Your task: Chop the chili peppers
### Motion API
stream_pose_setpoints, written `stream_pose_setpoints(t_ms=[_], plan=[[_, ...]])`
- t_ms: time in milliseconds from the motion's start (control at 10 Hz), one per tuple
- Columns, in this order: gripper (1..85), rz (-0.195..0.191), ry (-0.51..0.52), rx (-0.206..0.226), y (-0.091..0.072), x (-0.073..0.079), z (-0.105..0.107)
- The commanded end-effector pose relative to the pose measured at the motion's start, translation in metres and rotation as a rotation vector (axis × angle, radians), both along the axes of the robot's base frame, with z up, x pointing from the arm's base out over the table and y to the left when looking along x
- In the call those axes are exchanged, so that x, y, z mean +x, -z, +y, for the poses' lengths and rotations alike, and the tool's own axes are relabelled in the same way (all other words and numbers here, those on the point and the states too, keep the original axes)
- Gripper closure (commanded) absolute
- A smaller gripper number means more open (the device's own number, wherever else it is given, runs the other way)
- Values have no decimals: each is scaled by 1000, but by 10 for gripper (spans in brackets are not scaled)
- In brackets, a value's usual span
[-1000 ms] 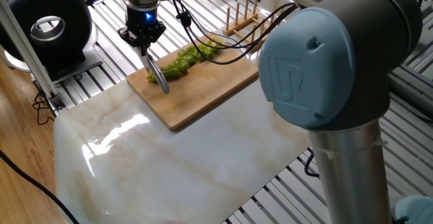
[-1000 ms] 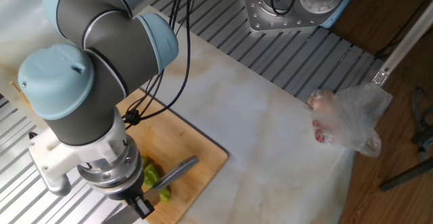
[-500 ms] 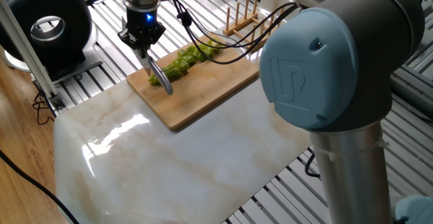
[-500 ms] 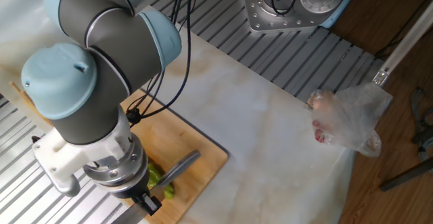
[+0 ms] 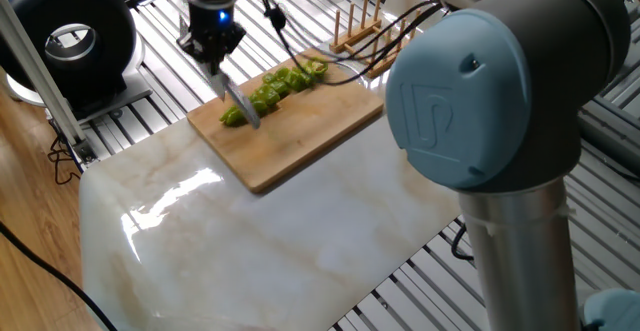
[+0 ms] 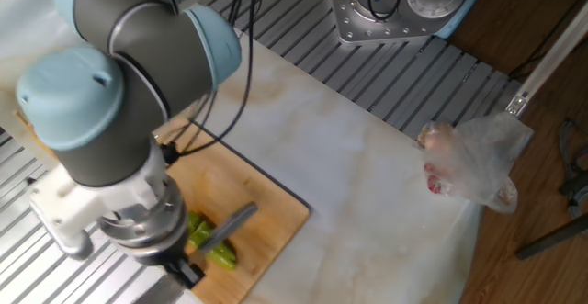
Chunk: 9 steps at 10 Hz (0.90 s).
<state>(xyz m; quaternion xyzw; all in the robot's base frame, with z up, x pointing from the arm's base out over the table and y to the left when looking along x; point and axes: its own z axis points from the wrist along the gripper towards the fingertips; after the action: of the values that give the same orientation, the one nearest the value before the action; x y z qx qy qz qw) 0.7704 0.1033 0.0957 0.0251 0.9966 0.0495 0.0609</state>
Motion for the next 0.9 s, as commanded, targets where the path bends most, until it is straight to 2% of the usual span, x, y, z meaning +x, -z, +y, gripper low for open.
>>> stream_pose_setpoints(t_ms=[0,200,400,600,800], plan=[[843,-32,-87,-115,-6,16,-43],[843,-28,-114,-185,-6,18,-67],[843,-11,-131,-183,-2,13,-76],[843,-29,-140,-170,6,16,-86],[843,-30,-119,-106,10,14,-79]])
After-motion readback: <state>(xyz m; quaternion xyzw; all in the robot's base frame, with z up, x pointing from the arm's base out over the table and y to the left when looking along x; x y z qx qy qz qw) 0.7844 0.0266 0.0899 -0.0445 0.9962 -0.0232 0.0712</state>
